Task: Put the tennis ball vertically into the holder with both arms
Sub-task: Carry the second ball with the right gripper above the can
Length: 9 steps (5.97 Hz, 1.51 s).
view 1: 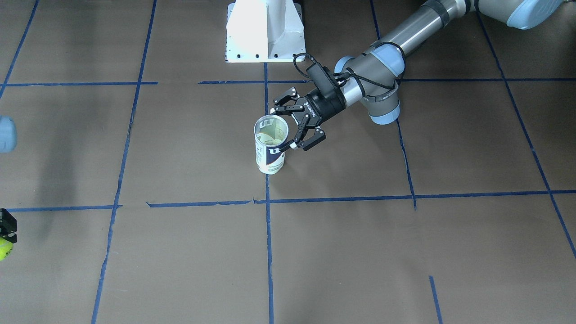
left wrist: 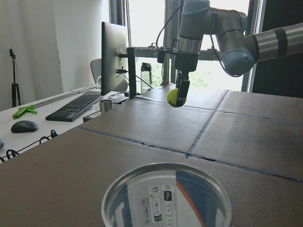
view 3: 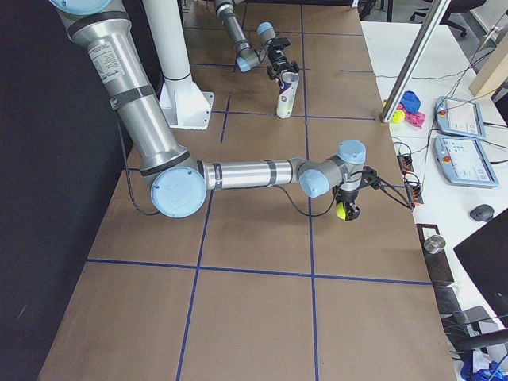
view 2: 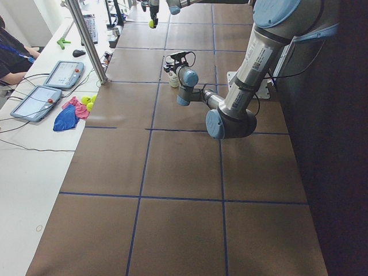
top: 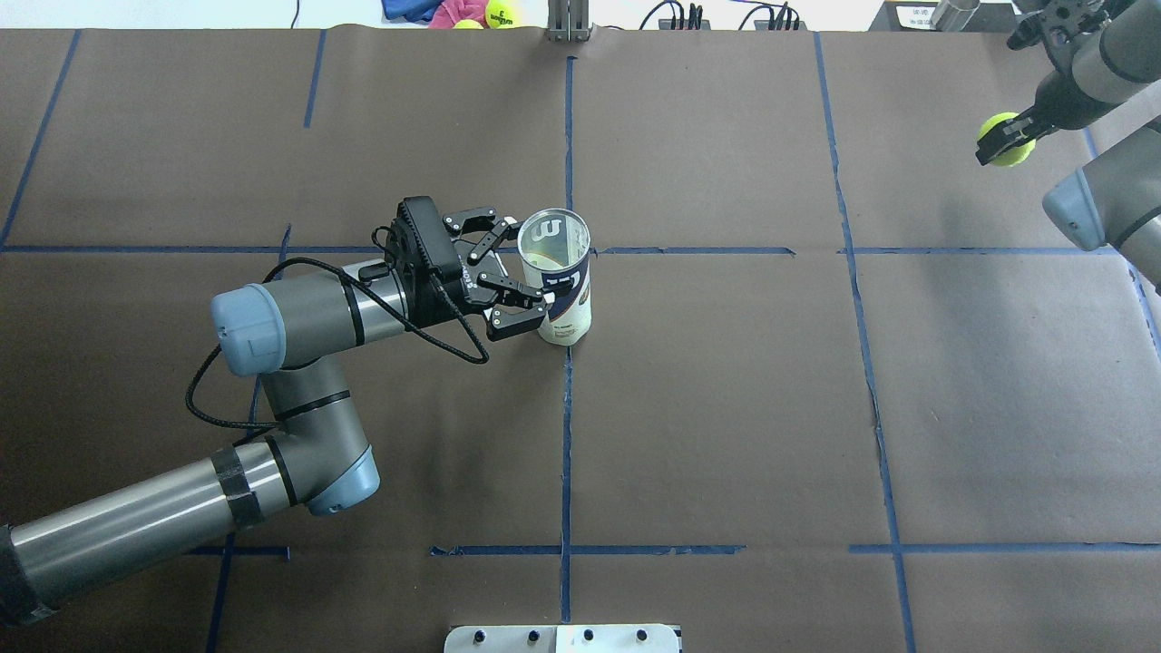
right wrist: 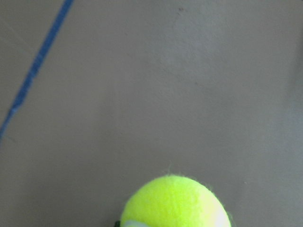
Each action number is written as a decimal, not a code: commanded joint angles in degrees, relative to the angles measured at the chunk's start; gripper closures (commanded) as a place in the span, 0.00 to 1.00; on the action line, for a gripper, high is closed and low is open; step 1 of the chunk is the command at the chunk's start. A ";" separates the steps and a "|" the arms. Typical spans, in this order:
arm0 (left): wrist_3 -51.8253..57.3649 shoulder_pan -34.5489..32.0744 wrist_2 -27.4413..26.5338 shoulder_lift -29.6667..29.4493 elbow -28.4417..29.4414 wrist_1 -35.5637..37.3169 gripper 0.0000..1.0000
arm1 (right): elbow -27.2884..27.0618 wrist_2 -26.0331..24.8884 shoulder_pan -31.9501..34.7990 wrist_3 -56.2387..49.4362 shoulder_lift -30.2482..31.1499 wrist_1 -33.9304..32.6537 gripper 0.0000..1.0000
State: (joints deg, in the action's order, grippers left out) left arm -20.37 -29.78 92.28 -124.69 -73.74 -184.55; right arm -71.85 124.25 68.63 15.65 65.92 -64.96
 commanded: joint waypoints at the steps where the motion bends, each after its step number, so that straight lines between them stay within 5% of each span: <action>1: -0.02 0.16 0.00 -0.11 0.00 0.06 0.14 | -14.79 1.61 -3.03 11.20 -0.01 -9.48 1.00; 2: -0.02 0.16 0.09 -0.12 0.00 0.15 0.15 | -29.25 1.17 -7.58 17.69 -0.88 -24.27 1.00; 4: -0.02 0.42 0.09 -0.20 0.09 0.24 0.16 | -42.97 -0.23 -14.45 30.86 -6.57 -39.05 0.99; 6: -0.10 0.51 0.09 -0.20 0.09 0.24 0.16 | -43.38 -8.70 -26.02 47.48 -16.04 -42.33 1.00; 9: -0.02 1.04 0.00 -0.47 0.09 0.24 0.16 | -34.79 -11.48 -29.95 51.85 -27.93 -46.66 0.99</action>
State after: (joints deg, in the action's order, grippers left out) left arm -20.40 -29.02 92.31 -125.11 -73.65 -184.31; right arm -109.93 113.28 39.58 66.33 41.16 -111.30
